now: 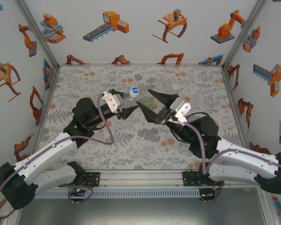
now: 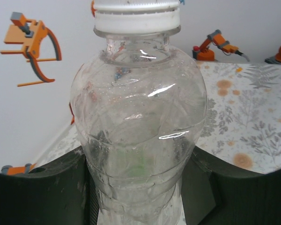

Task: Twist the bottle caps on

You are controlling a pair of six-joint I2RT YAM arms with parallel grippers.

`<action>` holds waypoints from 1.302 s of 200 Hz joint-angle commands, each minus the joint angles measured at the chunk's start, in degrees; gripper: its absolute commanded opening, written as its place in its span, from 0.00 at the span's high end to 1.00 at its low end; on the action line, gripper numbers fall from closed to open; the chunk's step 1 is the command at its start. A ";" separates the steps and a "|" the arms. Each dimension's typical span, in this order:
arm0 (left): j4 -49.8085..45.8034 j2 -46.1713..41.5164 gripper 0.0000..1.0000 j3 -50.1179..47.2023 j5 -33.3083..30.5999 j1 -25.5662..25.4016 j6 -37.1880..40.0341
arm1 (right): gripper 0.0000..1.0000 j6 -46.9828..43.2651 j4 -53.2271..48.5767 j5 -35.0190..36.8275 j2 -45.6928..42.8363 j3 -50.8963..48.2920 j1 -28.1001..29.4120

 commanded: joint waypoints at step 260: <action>-7.39 -3.31 1.00 6.76 45.21 -1.25 1.48 | 0.63 21.79 -1.46 -56.49 6.88 11.43 -9.39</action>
